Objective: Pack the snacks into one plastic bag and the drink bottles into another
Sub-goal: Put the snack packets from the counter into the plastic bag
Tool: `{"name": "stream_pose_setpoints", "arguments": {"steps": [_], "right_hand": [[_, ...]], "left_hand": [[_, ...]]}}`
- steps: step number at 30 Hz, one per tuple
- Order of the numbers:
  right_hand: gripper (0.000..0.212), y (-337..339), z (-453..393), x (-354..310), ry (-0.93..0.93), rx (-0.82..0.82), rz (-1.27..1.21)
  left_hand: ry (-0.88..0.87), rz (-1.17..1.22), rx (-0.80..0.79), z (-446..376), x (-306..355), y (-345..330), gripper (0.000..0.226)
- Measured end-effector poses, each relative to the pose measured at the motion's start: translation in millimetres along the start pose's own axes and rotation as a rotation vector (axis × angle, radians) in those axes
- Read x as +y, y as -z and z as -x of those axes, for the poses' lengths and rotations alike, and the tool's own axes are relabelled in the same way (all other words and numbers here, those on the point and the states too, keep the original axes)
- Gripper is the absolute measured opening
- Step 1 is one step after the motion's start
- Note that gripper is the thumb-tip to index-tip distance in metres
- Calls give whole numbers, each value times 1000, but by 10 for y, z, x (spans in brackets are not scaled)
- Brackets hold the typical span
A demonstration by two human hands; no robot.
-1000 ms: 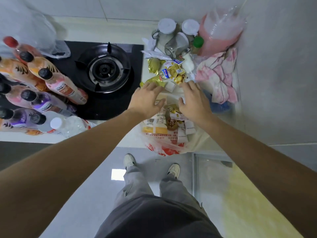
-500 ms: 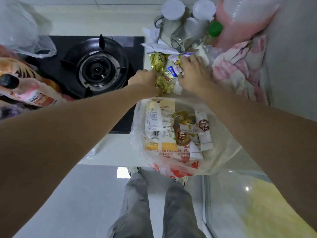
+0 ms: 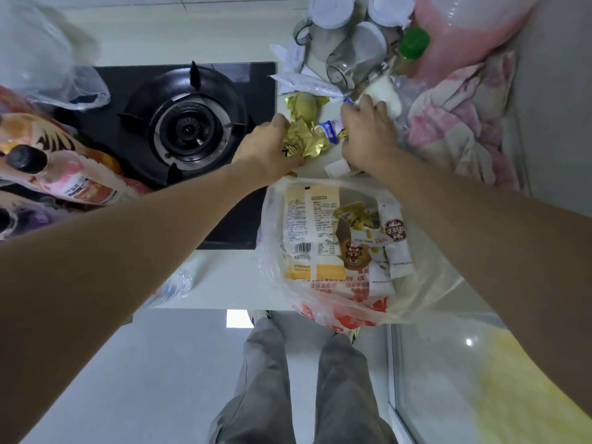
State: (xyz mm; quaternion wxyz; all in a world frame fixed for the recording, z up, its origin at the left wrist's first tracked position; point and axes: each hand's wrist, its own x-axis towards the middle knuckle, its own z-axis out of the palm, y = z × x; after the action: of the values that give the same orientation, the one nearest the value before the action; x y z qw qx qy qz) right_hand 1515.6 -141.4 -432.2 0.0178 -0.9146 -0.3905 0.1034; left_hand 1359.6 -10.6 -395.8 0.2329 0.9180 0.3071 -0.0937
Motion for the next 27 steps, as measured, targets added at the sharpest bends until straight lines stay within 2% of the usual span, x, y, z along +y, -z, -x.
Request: {"name": "stream_pose_setpoints", "arguments": {"steps": [13, 19, 27], "right_hand": [[32, 320, 534, -5, -44, 116, -280], [30, 395, 1230, -49, -41, 159, -464], [28, 291, 2006, 126, -42, 140, -480]], "left_hand": [[-12, 276, 138, 599, 28, 293, 60], [-6, 311, 89, 1088, 281, 146, 54], [45, 287, -25, 1479, 544, -211, 58]]}}
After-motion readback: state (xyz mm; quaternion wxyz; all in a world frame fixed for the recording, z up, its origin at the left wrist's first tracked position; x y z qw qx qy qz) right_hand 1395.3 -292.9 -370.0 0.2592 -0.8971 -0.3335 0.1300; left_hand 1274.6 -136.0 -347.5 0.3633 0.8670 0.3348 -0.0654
